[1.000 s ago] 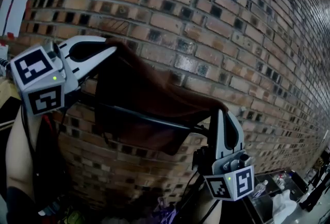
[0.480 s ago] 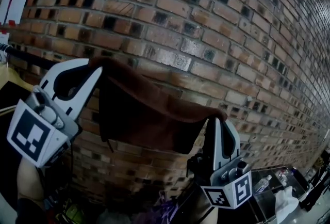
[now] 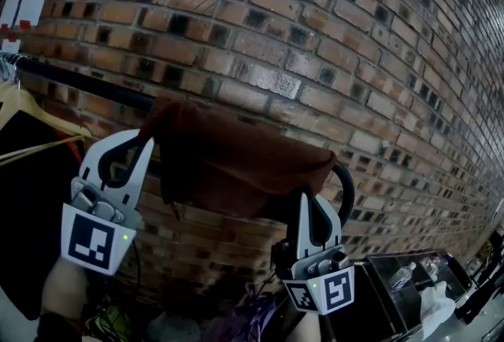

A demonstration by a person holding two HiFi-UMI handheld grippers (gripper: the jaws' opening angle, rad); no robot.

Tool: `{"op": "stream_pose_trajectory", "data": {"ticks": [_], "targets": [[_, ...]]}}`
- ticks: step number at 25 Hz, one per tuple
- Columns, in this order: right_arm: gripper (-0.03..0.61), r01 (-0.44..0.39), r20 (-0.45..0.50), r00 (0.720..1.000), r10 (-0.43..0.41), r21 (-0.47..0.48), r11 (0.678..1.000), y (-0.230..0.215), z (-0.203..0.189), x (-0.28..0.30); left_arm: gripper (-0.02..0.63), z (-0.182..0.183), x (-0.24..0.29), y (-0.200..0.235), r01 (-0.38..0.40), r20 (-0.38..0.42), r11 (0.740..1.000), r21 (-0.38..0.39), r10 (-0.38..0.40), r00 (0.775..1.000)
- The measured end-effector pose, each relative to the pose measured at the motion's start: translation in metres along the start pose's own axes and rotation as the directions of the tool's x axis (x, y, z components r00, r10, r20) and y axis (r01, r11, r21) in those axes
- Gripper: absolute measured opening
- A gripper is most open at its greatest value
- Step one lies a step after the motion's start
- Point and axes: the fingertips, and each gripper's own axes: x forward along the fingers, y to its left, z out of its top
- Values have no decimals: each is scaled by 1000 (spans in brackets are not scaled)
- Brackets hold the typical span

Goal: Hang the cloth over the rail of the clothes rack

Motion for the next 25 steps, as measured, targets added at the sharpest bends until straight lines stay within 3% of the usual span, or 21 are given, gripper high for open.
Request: {"op": "stream_pose_trajectory", "data": {"ticks": [10,18,23,25], "targets": [[39,54,-137,989,-47,50,997,3,-55,-25,26,-50,-24,-17,42,-59,987,-155,-52,997],[40,70,-156,986,-60,59,996,16,-63,-38,28,-64,-45,-17,64,-52,955,-288,-82,995],[48,95,-161,983,-83,68,993,18,-61,-41,34,-61,-52,-19,55,-49,958,-283,-72,996],[51,109,-177,979,-97,59,992,17,-63,-45,69,-62,-55,-21,37,-51,961,-272,-53,997]]}}
